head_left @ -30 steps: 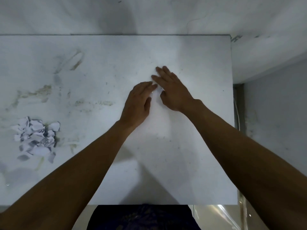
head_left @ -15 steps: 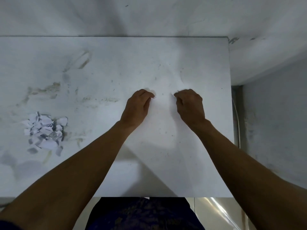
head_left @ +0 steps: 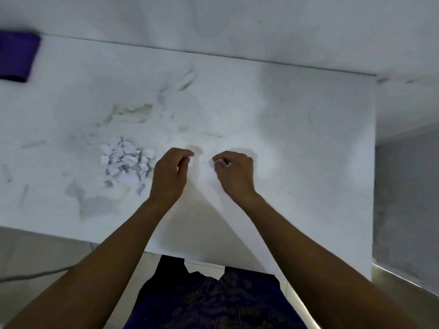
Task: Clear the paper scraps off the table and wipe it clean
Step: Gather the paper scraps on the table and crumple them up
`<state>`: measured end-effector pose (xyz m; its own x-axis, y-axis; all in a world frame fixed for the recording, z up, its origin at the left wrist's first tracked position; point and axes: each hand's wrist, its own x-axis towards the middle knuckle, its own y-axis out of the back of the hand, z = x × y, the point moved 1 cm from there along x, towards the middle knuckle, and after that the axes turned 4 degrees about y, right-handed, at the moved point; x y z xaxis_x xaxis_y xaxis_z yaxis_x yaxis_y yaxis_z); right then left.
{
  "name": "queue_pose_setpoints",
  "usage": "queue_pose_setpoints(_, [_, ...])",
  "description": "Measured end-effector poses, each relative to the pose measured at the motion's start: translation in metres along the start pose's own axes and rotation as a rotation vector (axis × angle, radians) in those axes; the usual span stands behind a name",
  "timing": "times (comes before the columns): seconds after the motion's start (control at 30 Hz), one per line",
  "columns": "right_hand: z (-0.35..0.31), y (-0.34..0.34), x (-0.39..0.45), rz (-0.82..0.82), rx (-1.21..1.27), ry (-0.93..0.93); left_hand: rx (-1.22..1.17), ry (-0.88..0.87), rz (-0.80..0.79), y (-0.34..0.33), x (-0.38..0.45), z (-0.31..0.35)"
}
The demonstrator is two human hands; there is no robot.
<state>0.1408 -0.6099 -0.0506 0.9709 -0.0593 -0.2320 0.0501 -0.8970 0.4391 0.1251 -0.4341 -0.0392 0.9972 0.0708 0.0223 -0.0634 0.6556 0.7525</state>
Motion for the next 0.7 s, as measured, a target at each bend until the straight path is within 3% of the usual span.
queue_pose_setpoints(0.23, [-0.083, -0.141, -0.023, -0.142, -0.097, 0.164, -0.026, 0.162, 0.133, 0.104, -0.021, -0.113])
queue_pose_setpoints(0.47, [-0.112, -0.220, -0.025, -0.158, -0.270, 0.307, -0.094, 0.047, -0.014, 0.132, -0.007, -0.184])
queue_pose_setpoints(0.6, [-0.094, -0.223, -0.051, -0.027, -0.316, 0.306, -0.087, -0.022, -0.010, 0.134, -0.015, -0.205])
queue_pose_setpoints(0.7, [-0.070, -0.218, -0.075, 0.139, -0.324, 0.167, -0.017, -0.029, -0.148, 0.128, -0.021, -0.224])
